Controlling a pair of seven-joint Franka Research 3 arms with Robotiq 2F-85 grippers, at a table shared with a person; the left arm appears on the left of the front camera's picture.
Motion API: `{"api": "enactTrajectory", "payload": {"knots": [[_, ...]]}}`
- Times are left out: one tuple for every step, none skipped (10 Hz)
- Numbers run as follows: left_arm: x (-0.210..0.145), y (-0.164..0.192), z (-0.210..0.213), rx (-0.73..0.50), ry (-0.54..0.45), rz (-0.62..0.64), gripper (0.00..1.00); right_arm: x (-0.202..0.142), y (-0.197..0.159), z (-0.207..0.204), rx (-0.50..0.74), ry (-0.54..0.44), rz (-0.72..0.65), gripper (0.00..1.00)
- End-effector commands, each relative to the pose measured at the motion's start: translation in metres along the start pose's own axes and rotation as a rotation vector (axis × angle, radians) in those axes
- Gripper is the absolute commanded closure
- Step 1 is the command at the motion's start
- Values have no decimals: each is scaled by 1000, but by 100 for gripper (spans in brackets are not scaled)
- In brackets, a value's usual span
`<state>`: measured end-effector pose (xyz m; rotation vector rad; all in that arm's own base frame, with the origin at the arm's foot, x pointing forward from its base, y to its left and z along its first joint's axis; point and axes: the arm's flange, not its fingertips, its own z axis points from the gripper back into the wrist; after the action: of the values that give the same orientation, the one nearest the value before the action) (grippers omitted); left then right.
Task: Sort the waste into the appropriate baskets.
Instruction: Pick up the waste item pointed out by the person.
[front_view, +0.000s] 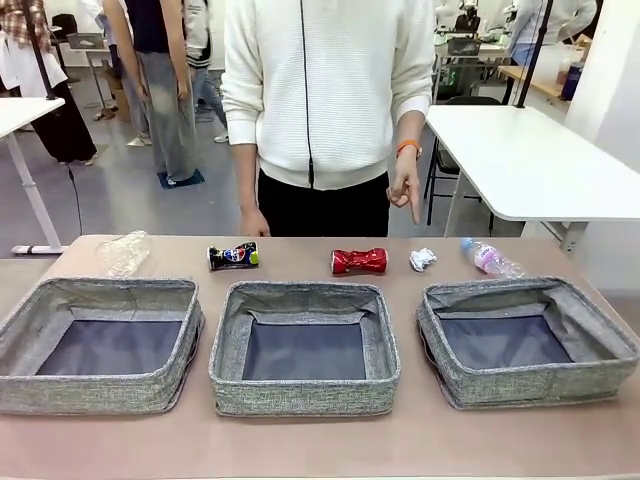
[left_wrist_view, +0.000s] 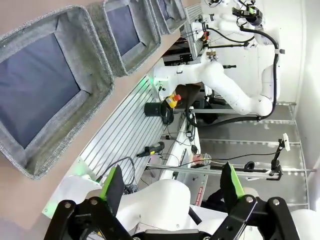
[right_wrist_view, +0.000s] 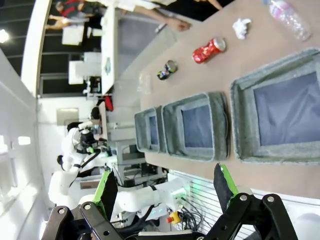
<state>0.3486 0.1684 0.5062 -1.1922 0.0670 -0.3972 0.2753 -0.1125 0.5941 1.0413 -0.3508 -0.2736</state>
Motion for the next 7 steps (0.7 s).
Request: {"api": "enactTrajectory", "payload": {"knots": [[-4,1,-2,11,4,-20,0,1,1,-2,28,0,16,0],[-4,1,-2,11,4,-20,0,1,1,-2,28,0,16,0],[-4,1,-2,11,4,-20,0,1,1,-2,28,0,16,0],[-4,1,-2,11,4,-20,0,0,0,0,-1,0,0,0],[-4,1,-2,11,4,-20,0,25,12,-51,-141,61,24,0],[-4,1,-2,11,4,-20,0,54,20,-120,-277,140,104,0],[-4,1,-2,11,4,-20,0,72,17,-185,-348,194,156,0]]}}
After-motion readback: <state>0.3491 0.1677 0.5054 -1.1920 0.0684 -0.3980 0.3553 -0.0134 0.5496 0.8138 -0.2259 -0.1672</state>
